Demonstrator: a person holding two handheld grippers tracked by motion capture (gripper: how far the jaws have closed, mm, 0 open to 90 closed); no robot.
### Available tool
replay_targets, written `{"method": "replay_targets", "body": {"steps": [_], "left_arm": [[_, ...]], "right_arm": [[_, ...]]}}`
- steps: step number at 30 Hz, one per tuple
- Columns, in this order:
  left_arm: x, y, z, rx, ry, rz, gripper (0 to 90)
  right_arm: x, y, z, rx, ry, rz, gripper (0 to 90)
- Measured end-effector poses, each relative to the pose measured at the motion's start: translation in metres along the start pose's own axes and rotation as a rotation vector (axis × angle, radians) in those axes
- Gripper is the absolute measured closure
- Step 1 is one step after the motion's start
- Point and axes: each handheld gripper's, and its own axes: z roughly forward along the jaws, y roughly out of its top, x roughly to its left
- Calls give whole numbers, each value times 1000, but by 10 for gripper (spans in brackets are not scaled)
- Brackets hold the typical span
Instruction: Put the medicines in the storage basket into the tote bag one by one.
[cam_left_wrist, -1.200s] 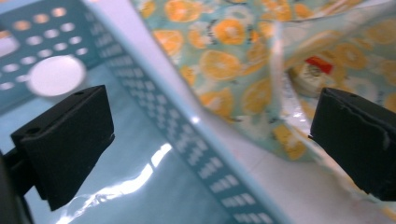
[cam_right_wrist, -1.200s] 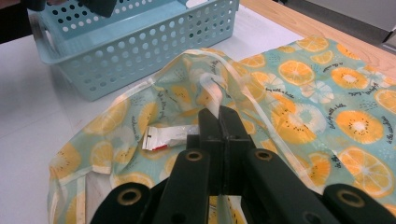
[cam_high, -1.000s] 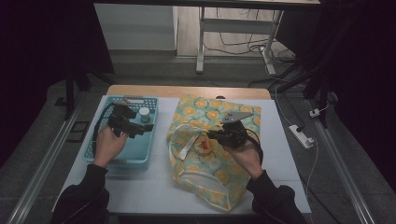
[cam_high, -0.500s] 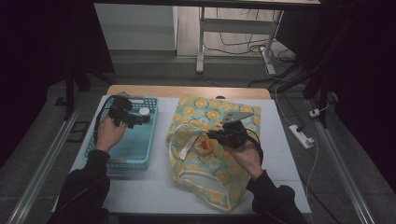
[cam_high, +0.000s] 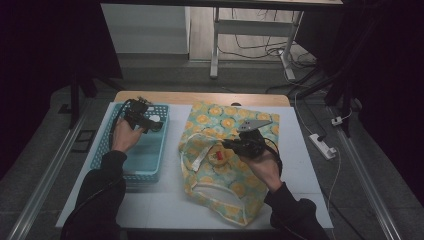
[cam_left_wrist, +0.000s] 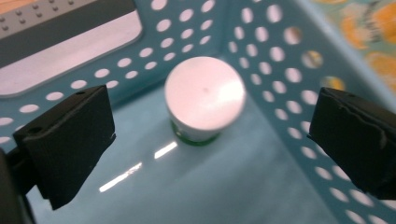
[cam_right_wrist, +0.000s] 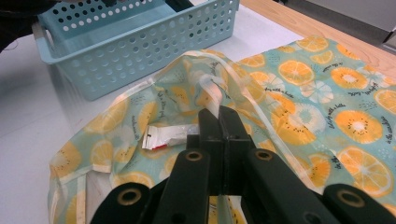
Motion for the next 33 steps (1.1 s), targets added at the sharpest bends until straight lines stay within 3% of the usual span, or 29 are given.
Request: {"method": "replay_targets", "body": {"steps": [6,9,14,20,27,33], "left_arm": [[1,7,8,15,-2,-16,26],[2,9,10,28,0,-13,85],[4,10,13,35,-26,-37,268],[2,10,15,74,-9,-36,492],[1,11,11,84,5,-60,501],[0,11,1,61,-12,-71,502]], "right_arm": [[0,0,-1,-2,0,0,900],[-1,0,-2,-2,-2,2,900],[-2,1,-5,-11,-4,6,900],[-2,1,-6,-12,-7,4,900],[-2,1,-5,-12,-6,4,900],[-2,1,-5,-13,-7,4,900]]}}
